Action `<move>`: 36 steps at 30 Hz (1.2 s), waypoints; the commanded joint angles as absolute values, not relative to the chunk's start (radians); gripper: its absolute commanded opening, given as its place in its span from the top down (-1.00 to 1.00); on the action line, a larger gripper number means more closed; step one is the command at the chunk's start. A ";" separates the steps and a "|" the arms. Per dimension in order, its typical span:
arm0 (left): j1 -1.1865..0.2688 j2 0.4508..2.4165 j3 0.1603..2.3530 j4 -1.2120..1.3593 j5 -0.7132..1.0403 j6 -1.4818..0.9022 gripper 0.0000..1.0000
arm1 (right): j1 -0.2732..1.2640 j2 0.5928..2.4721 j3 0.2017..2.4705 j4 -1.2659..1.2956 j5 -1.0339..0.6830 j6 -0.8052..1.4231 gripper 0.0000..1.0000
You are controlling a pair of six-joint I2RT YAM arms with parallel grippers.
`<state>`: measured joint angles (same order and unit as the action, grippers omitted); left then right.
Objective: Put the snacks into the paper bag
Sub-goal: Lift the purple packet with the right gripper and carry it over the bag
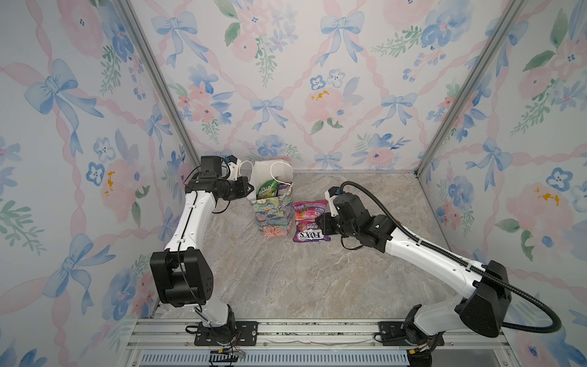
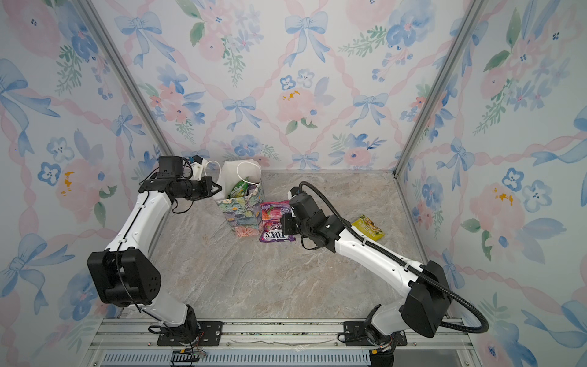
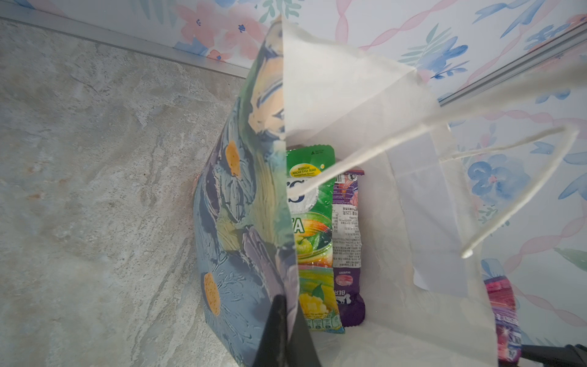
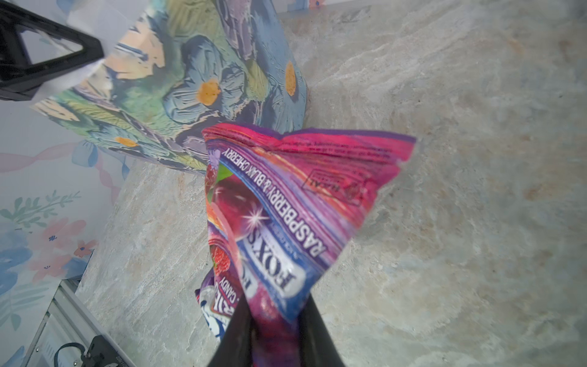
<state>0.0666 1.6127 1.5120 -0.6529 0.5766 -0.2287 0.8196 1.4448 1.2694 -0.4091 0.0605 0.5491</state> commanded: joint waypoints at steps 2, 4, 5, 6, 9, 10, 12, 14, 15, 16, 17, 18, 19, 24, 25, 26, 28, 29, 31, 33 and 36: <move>0.071 1.601 1.504 -0.650 0.601 -0.222 1.00 | 0.869 1.472 1.389 -0.452 0.064 0.483 0.98; 0.070 1.601 1.503 -0.650 0.603 -0.222 1.00 | 0.889 1.488 1.423 -0.449 0.057 0.477 0.98; 0.071 1.601 1.504 -0.650 0.604 -0.223 1.00 | 0.898 1.498 1.442 -0.446 0.054 0.476 0.98; 0.071 1.601 1.504 -0.650 0.605 -0.222 1.00 | 0.905 1.509 1.460 -0.443 0.050 0.471 0.98; 0.071 1.601 1.504 -0.650 0.606 -0.222 1.00 | 0.917 1.544 1.521 -0.432 0.033 0.466 0.98; 0.071 1.603 1.504 -0.650 0.607 -0.222 1.00 | 0.918 1.558 1.541 -0.427 0.023 0.466 0.97; 0.071 1.603 1.505 -0.651 0.607 -0.223 1.00 | 0.923 1.592 1.596 -0.420 0.010 0.458 0.97; 0.071 1.601 1.505 -0.650 0.606 -0.222 1.00 | 0.926 1.628 1.657 -0.427 0.004 0.445 0.98; 0.071 1.600 1.505 -0.650 0.606 -0.222 1.00 | 0.927 1.647 1.688 -0.435 0.004 0.436 0.98; 0.072 1.600 1.505 -0.650 0.606 -0.222 1.00 | 0.927 1.663 1.716 -0.438 0.008 0.430 0.97; 0.071 1.601 1.504 -0.650 0.607 -0.222 1.00 | 0.926 1.690 1.746 -0.437 0.016 0.422 0.97; 0.071 1.600 1.503 -0.650 0.607 -0.222 1.00 | 0.925 1.707 1.765 -0.430 0.023 0.418 0.97; 0.071 1.600 1.504 -0.651 0.608 -0.222 1.00 | 0.923 1.723 1.787 -0.426 0.029 0.413 0.97; 0.071 1.602 1.504 -0.650 0.612 -0.224 1.00 | 0.904 1.825 1.926 -0.440 0.020 0.402 0.96; 0.071 1.604 1.504 -0.651 0.614 -0.225 1.00 | 0.901 1.843 1.951 -0.445 0.016 0.398 0.96; 0.071 1.604 1.505 -0.650 0.616 -0.225 1.00 | 0.898 1.865 1.983 -0.452 0.018 0.391 0.96; 0.071 1.604 1.505 -0.651 0.616 -0.225 1.00 | 0.894 1.904 2.045 -0.465 0.018 0.383 0.96; 0.071 1.603 1.505 -0.650 0.616 -0.225 1.00 | 0.892 1.924 2.081 -0.475 0.018 0.377 0.96; 0.071 1.603 1.505 -0.650 0.615 -0.224 1.00 | 0.883 1.964 2.150 -0.498 0.018 0.364 0.96; 0.071 1.604 1.504 -0.650 0.617 -0.224 1.00 | 0.873 2.006 2.229 -0.530 0.017 0.348 0.96; 0.071 1.609 1.505 -0.650 0.622 -0.227 1.00 | 0.861 2.058 2.322 -0.557 0.030 0.326 0.96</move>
<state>0.0666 1.6127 1.5120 -0.6529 0.5800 -0.2287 0.8822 2.0335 2.2230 -0.5350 0.0238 0.3656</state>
